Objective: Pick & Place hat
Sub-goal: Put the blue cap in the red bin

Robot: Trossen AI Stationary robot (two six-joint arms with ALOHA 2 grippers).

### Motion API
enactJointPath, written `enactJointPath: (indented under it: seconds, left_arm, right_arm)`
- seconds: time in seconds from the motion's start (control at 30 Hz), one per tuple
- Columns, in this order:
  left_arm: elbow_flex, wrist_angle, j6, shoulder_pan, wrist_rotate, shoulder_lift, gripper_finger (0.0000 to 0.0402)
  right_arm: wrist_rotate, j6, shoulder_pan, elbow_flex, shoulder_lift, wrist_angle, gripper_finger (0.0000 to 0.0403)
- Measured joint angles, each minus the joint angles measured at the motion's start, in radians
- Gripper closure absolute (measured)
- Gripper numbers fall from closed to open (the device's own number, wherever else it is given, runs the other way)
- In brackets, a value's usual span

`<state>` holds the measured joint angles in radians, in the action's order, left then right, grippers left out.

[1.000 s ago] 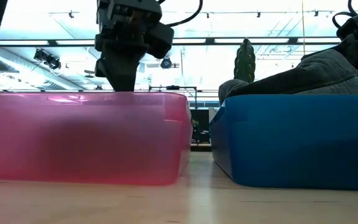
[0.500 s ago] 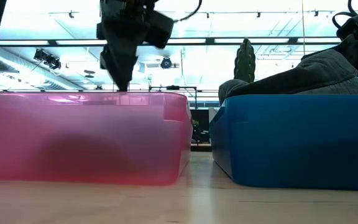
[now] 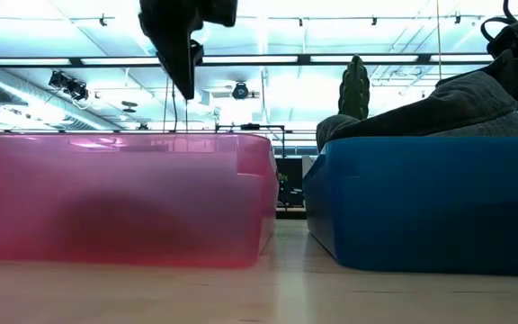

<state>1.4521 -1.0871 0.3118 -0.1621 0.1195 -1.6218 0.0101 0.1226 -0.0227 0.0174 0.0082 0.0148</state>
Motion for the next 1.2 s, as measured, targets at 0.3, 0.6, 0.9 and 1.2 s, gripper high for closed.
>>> enactJointPath:
  seconds: [0.3, 0.6, 0.9, 1.2]
  left_arm:
    - [-0.001, -0.002, 0.028, 0.177, 0.067, 0.019, 0.0211]
    - [-0.001, 0.082, 0.190, 0.378, 0.185, 0.010, 0.0211]
    - [-0.002, 0.146, 0.464, 0.421, 0.172, -0.056, 0.0211]
    - [-0.002, 0.141, 0.623, 0.404, 0.140, -0.186, 0.0211]
  right_arm:
    - [0.001, 0.000, 0.000, 0.000, 0.000, -0.001, 0.0382]
    - [0.000, 0.000, 0.000, 0.000, 0.000, -0.001, 0.0382]
    - [-0.001, 0.000, 0.000, 0.000, 0.000, 0.000, 0.0382]
    - [0.001, 0.000, 0.000, 0.000, 0.000, 0.000, 0.0382]
